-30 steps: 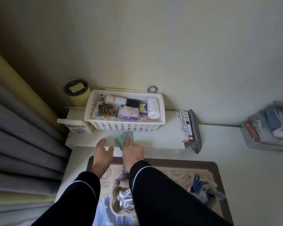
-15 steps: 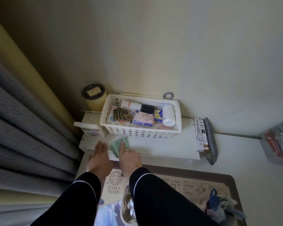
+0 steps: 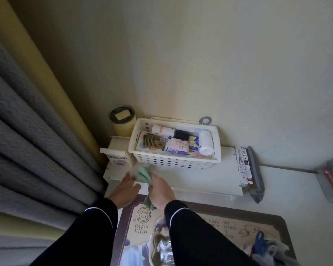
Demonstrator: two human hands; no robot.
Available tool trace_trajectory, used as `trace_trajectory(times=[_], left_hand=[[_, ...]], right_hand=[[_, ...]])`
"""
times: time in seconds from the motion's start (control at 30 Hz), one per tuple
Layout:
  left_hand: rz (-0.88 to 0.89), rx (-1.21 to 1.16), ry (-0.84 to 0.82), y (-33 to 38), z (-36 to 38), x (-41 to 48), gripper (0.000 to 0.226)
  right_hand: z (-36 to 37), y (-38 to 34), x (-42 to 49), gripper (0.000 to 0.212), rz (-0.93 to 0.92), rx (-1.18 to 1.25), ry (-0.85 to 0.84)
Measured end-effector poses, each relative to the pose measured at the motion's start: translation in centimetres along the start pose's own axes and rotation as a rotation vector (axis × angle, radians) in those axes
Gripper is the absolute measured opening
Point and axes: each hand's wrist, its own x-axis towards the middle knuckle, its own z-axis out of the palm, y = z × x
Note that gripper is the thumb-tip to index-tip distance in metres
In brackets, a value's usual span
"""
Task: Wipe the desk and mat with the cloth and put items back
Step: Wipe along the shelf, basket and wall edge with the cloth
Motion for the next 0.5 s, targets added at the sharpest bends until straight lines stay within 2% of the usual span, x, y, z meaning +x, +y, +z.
trace_trajectory(times=[0.07,0.1,0.17,0.23,0.27,0.33,0.4,0.5], left_hand=[[0.036,-0.448,-0.003,1.1,0.5,-1.0,0.036],[0.026,-0.678,-0.004,2.0,0.9,-1.6,0.033],[-0.018,-0.957,0.061,3.7,1.9,-2.5,0.029],[-0.058,-1.005,0.234,4.8,2.6,-2.8,0.02],[-0.076,-1.017,0.304,5.0,2.9,-2.7,0.017],[-0.086,-1.061,0.341,4.9,3.0,-2.7,0.014],[-0.115,-1.01,0.344,4.1,3.2,-2.6,0.015],[-0.173,-0.889,0.399,3.2,3.8,-2.4,0.023]], right_hand=[[-0.9,-0.2,-0.9,0.031,-0.045,0.174,0.108],[-1.4,-0.5,-1.3,0.028,-0.062,0.256,0.095],[-2.6,-1.1,-2.4,0.027,-0.08,0.373,-0.06],[-3.8,-1.0,-3.2,0.028,-0.057,0.494,-0.202],[-4.8,-0.7,-3.6,0.027,-0.007,0.611,-0.214],[-7.3,0.5,-3.8,0.023,0.205,0.93,-0.073],[-9.8,1.9,-3.5,0.023,0.418,1.245,0.076],[-12.2,3.1,-2.2,0.032,0.55,1.572,0.081]])
